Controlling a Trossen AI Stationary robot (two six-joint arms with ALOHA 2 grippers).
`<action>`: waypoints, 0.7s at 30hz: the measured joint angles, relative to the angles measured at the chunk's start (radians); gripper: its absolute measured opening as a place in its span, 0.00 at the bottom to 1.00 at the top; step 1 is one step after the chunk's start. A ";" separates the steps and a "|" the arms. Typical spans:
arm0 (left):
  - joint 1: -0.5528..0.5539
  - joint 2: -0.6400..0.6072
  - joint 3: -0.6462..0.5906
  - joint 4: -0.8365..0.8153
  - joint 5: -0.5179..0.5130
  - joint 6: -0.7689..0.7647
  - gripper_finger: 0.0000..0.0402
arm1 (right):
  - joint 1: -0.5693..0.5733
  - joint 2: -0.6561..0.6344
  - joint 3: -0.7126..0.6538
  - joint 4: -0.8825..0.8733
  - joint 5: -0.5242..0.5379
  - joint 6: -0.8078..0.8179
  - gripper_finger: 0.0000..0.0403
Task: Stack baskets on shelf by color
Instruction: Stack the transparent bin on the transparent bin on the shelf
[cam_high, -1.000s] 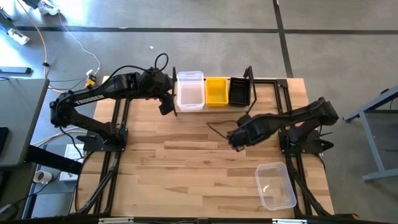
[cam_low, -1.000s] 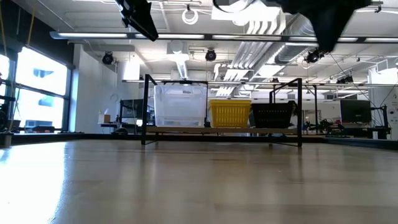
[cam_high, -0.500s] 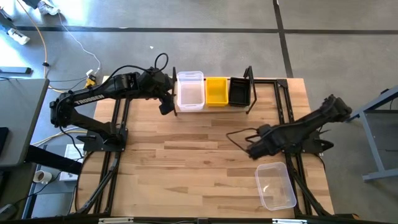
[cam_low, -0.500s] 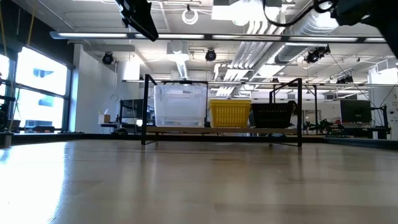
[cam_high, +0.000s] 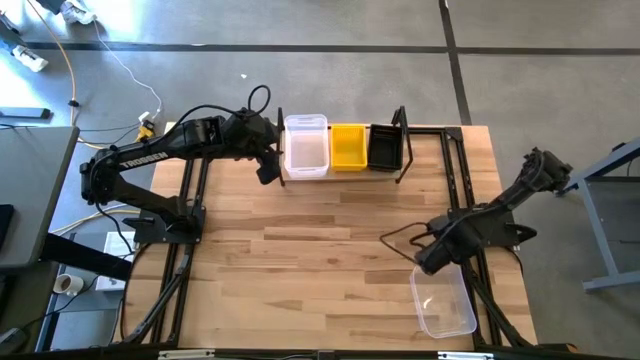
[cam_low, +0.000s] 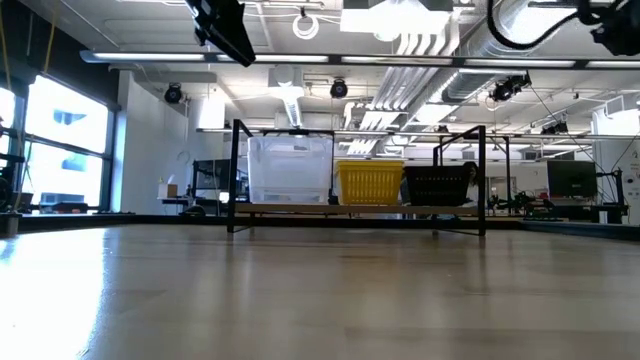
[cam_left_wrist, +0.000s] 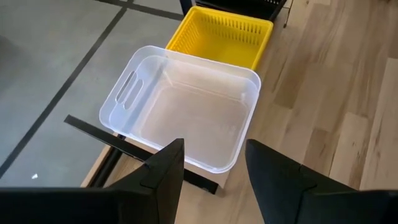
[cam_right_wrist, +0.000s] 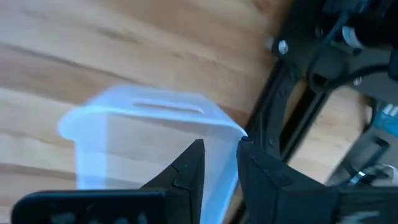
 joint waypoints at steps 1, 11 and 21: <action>0.000 0.000 0.000 0.000 0.000 -0.009 0.40 | 0.011 0.000 -0.010 0.005 -0.018 0.000 0.21; 0.000 0.000 0.000 0.000 0.000 -0.041 0.40 | 0.120 0.000 -0.059 0.061 -0.083 0.065 0.34; 0.000 0.000 0.000 0.000 0.003 -0.065 0.40 | 0.195 0.001 -0.059 0.073 -0.083 0.219 0.35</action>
